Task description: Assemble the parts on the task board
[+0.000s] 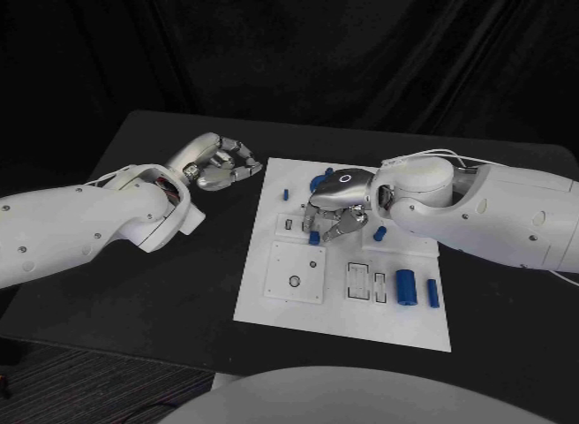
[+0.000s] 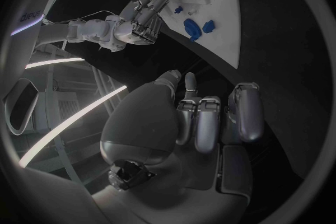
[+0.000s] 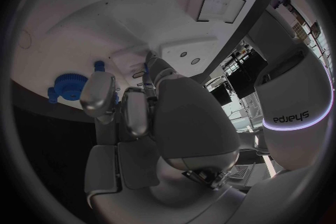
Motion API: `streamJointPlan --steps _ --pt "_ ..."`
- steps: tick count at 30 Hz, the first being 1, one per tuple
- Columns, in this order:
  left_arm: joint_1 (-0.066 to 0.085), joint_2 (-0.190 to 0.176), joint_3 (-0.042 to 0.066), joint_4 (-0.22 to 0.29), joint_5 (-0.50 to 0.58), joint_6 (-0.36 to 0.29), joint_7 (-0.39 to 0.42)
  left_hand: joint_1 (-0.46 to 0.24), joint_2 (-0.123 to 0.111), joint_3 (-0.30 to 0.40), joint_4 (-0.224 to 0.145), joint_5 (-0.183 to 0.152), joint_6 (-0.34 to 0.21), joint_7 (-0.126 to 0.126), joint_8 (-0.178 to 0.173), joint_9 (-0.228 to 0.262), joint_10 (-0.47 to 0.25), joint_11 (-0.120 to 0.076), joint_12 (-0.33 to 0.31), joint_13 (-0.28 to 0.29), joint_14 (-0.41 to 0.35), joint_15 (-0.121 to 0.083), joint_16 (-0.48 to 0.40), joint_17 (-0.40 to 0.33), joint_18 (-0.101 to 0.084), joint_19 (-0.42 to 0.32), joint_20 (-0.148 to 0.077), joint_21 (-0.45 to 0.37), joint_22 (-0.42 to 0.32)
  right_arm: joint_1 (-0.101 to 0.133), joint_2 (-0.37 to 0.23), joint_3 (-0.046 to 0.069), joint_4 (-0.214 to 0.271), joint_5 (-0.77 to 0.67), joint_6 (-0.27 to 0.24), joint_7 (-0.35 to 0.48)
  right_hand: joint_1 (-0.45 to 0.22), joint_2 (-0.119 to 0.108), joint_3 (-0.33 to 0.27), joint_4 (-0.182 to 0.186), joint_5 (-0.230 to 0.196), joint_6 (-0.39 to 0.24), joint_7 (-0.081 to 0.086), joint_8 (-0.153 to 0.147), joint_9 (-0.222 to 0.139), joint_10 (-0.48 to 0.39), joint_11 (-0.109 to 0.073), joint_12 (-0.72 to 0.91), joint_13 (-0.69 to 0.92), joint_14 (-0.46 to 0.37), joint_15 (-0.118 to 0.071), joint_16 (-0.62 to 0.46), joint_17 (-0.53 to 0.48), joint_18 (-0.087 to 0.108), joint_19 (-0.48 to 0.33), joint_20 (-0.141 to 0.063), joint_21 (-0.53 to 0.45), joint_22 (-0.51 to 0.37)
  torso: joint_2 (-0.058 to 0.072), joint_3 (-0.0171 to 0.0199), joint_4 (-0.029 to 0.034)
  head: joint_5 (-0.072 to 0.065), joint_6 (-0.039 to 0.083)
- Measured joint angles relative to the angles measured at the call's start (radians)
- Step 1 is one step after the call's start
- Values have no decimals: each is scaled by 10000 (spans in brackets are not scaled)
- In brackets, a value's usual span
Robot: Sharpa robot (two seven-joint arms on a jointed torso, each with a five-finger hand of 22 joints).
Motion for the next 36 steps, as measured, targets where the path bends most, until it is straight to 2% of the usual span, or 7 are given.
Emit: streamJointPlan --steps 6,8,16,23,29,30,36 --pt "-13 59 0 -21 58 28 0 -1 -1 -1 -1 0 0 0 0 0 0 0 0 0 0 0 0 0 0 0 0 0 0 -31 13 1 -32 -4 0 2 -194 62 -1 112 0 375 29 119 130 -4 4 1 -5 4 4 0 37 0 -19 19 0 0 -2 0 -1 -13 0" --pt "-19 74 0 -32 72 37 0 -1 -1 -1 -1 0 0 0 0 0 0 0 0 0 0 0 0 0 -1 0 0 0 0 -37 15 1 -40 -4 -3 2 -230 98 0 169 1 544 71 163 205 -3 76 5 -5 37 37 0 37 0 -36 36 0 -1 -7 0 0 -16 0" --pt "-62 124 0 -76 102 62 -2 39 39 25 25 0 0 0 39 0 0 0 5 12 0 0 0 0 0 0 0 0 0 -65 0 7 -59 -5 -68 -6 -416 178 -58 222 29 942 135 319 403 -3 76 11 -86 0 74 0 68 0 -36 36 -38 -1 -18 -7 1 0 1" --pt "-107 143 0 -106 115 90 -6 39 39 25 25 0 0 0 39 -9 0 0 5 5 0 0 0 0 0 0 0 0 0 -83 -38 15 -62 -10 -190 -27 -510 166 -3 159 511 1354 172 560 803 -39 111 -24 -245 0 74 0 89 0 -36 36 -38 -2 -32 -14 -7 -8 1" --pt "-144 151 0 -115 120 107 -6 39 39 25 25 -1 0 0 39 -9 -1 0 5 4 0 0 0 0 0 0 0 0 0 -116 -67 9 -59 -10 -261 -30 -506 169 117 -124 1149 1397 215 589 805 -3 147 19 -198 28 102 0 91 0 -70 70 -38 -3 -34 -14 -7 -21 1" --pt "-147 153 0 -116 121 110 -6 43 43 25 25 -1 0 0 39 -9 0 0 5 4 0 0 0 0 -1 0 0 0 0 -119 -74 8 -57 -10 -273 -30 -503 172 121 -129 1223 1445 263 596 805 -3 147 19 -198 28 102 28 107 -1 -71 71 -38 -4 -34 -14 -7 -18 1" --pt "-177 157 0 -116 124 124 -1 92 92 54 53 -1 0 0 39 -9 -1 0 29 5 0 0 0 0 0 0 0 0 0 -148 -163 0 -42 -9 -467 3 -465 208 122 -183 1227 1469 288 607 805 -3 147 59 -195 28 102 98 173 0 -35 107 31 -4 -33 -14 -13 14 1"
